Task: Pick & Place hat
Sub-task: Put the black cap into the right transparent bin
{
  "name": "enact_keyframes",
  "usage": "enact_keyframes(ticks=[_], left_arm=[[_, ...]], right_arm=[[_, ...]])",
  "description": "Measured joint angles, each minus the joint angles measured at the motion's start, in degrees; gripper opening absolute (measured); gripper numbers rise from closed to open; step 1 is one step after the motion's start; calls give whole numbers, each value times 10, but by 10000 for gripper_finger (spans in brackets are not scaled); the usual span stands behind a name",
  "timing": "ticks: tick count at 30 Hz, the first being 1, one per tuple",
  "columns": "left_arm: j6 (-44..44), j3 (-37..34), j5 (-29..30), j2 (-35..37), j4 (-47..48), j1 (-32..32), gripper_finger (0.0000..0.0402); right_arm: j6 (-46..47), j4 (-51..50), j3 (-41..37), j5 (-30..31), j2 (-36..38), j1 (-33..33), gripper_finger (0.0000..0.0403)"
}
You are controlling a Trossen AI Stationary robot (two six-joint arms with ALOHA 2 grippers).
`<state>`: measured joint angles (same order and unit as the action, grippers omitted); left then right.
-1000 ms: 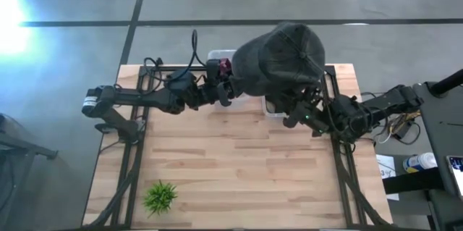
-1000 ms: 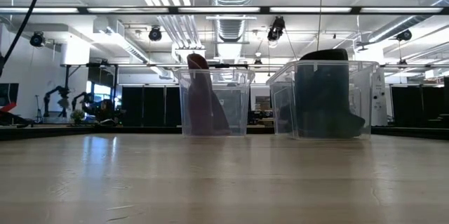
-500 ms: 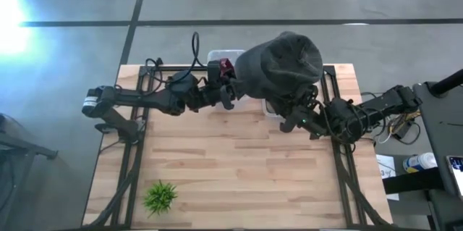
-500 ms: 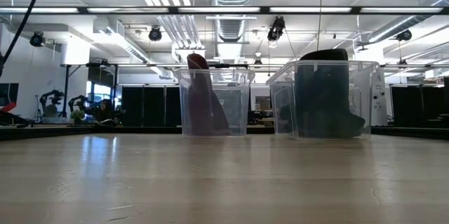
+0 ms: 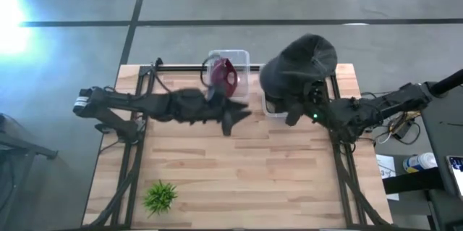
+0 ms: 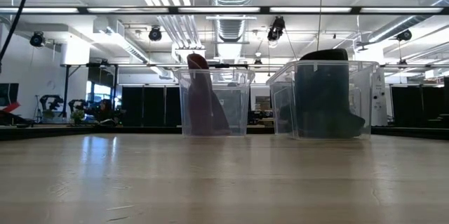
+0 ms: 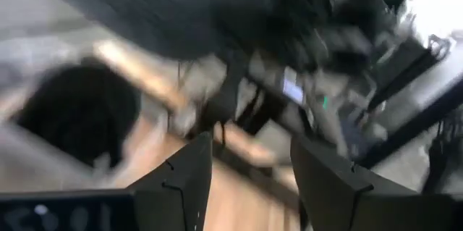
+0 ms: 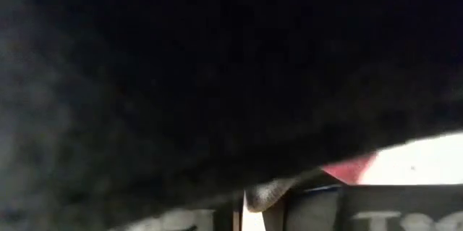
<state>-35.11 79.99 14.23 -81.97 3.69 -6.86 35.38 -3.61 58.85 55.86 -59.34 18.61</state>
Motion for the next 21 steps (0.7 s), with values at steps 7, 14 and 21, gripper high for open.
enact_keyframes(ticks=[7,14,21], left_arm=[[-69,-108,71,15,-36,-88,181],[-185,-230,147,14,-153,-132,181],[-289,-276,157,14,-160,-137,181]], right_arm=[[234,-416,-1,-3,35,-22,13],[63,-412,-1,-34,-7,-40,13],[-4,-404,-9,-162,-35,-150,13]])
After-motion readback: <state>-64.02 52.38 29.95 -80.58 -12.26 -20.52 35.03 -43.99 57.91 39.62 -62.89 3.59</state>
